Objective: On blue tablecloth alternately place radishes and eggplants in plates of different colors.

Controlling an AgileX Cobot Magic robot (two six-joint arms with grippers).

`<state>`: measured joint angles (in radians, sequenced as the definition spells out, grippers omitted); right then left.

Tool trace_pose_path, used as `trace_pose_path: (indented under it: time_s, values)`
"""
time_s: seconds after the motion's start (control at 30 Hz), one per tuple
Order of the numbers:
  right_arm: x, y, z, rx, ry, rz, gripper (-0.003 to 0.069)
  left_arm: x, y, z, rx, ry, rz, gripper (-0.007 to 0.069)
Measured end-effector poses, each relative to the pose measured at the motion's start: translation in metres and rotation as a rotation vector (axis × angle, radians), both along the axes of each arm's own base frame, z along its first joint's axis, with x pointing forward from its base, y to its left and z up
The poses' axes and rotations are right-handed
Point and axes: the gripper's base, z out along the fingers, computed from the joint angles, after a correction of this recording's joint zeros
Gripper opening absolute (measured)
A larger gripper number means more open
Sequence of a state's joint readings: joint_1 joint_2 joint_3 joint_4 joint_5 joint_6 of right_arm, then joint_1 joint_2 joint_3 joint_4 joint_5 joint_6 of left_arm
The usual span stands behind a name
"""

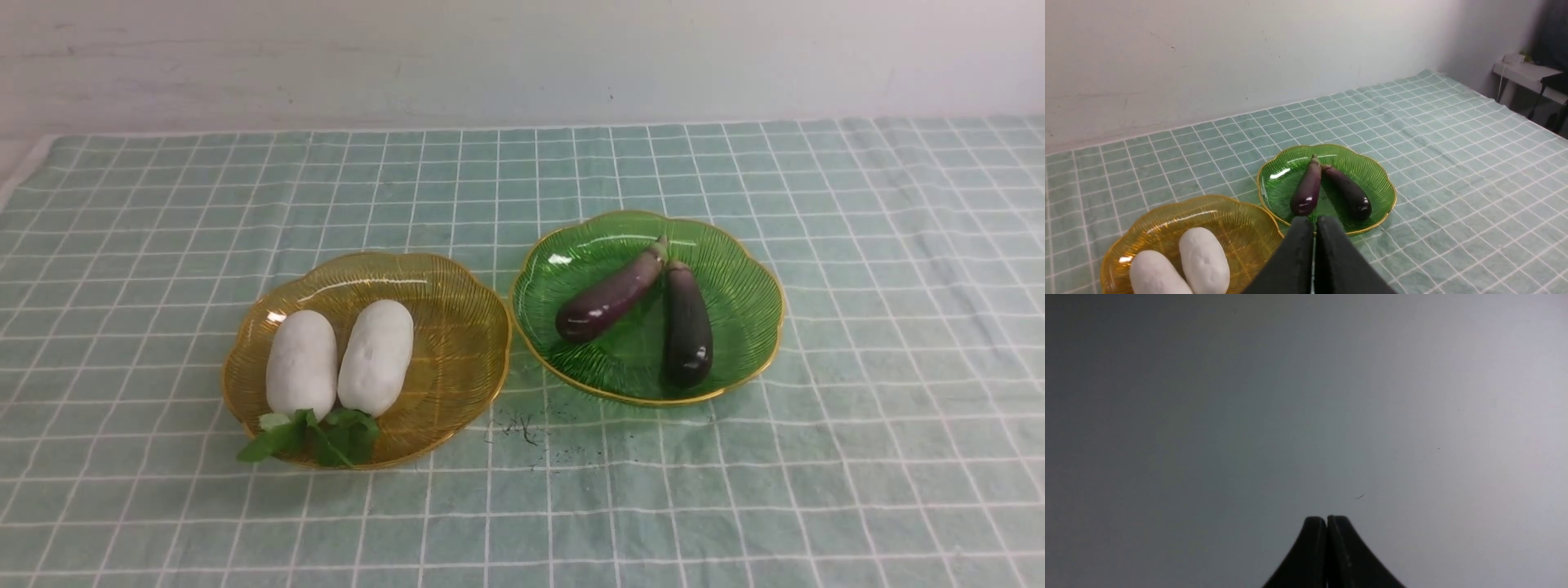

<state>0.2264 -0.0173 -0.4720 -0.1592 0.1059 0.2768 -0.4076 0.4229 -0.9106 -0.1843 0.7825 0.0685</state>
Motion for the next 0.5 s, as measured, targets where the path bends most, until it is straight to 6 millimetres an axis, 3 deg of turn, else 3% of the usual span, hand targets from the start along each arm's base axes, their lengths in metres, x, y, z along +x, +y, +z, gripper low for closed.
trace_pose_path:
  time_s: [0.27, 0.5]
  values:
    - [0.000, 0.000, 0.000, 0.000, 0.000, 0.000, -0.0009, -0.002, 0.000, -0.015, 0.001, 0.027, -0.008, -0.0008]
    - [0.000, 0.000, 0.000, 0.000, 0.001, 0.000, -0.0009, -0.001, 0.000, -0.016, 0.001, 0.026, -0.007, -0.0008]
